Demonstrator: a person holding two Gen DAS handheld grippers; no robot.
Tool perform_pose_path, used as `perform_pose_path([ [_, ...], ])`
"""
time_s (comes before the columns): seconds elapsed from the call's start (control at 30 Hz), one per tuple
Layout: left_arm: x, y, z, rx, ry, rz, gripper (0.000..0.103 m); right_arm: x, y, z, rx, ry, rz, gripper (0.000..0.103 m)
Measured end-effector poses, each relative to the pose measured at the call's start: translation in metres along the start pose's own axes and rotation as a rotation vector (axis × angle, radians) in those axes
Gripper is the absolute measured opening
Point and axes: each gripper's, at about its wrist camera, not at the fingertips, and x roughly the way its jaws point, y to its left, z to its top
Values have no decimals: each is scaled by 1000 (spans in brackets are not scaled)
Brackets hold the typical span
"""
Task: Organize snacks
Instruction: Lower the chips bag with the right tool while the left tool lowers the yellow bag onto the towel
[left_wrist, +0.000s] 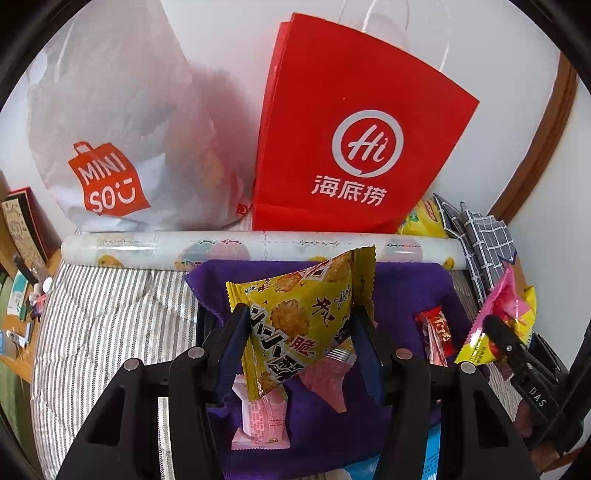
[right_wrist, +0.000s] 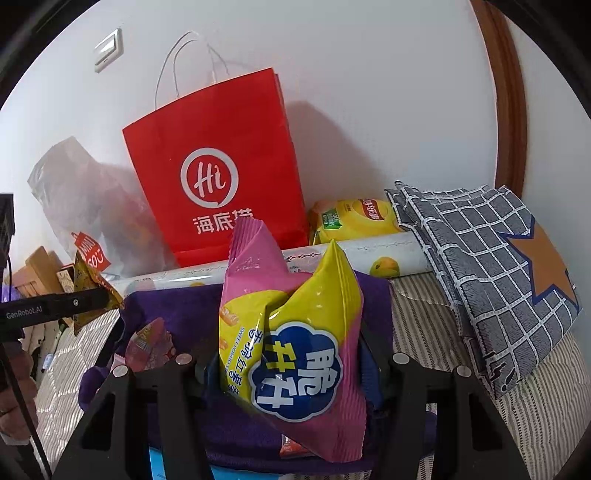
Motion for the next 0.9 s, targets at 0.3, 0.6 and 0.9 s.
perform_pose_path([
  [0.3,9,5,-1,-22,41,-33,55,5,4,0,-15,29,16,57],
  [0.6,27,-2,-10,17,113,15,55,18,14,-5,-74,103,16,58],
  [0.9,29,-13,-16,69,125,-12,55,20,18,-6,-107,129,19,58],
])
